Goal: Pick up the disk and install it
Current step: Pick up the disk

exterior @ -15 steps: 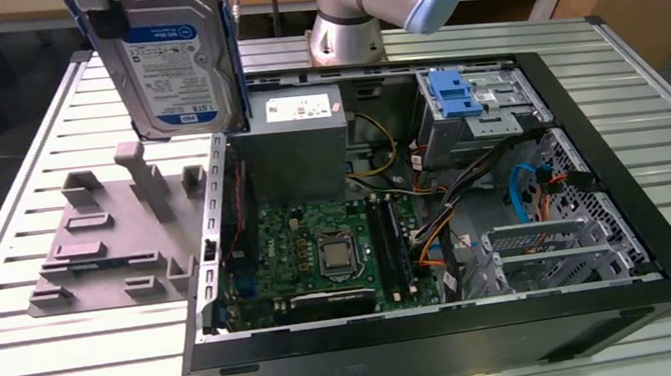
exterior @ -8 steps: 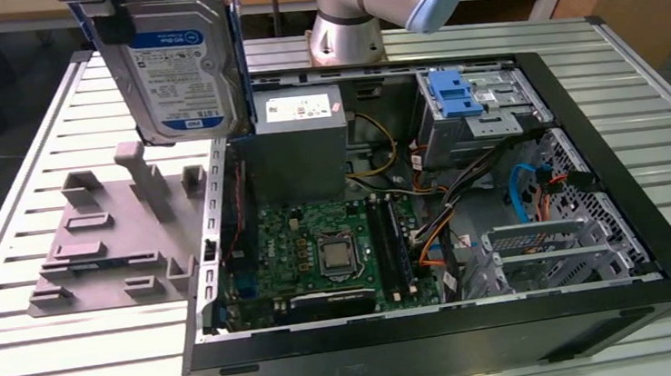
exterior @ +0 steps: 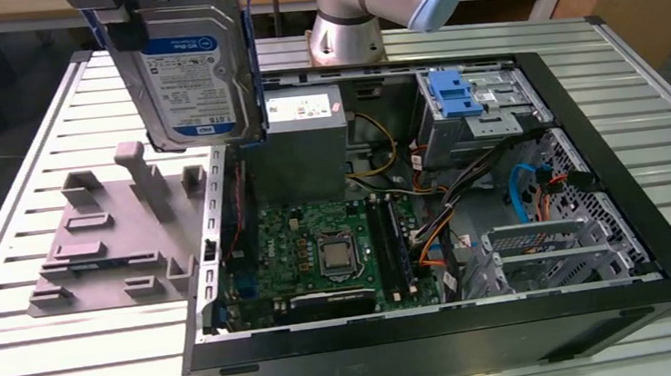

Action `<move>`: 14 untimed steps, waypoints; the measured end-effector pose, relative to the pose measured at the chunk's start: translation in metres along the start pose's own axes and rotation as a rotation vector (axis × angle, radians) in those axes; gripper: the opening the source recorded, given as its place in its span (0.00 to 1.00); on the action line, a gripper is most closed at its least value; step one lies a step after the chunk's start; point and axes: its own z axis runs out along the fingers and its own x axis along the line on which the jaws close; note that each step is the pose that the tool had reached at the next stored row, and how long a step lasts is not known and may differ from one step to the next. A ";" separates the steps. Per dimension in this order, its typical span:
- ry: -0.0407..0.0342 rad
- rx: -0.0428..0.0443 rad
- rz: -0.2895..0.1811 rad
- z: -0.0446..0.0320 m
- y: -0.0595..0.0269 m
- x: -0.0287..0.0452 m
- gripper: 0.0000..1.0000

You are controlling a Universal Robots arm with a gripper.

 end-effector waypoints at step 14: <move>0.0000 0.0000 0.000 -0.0003 -0.0420 0.0064 0.36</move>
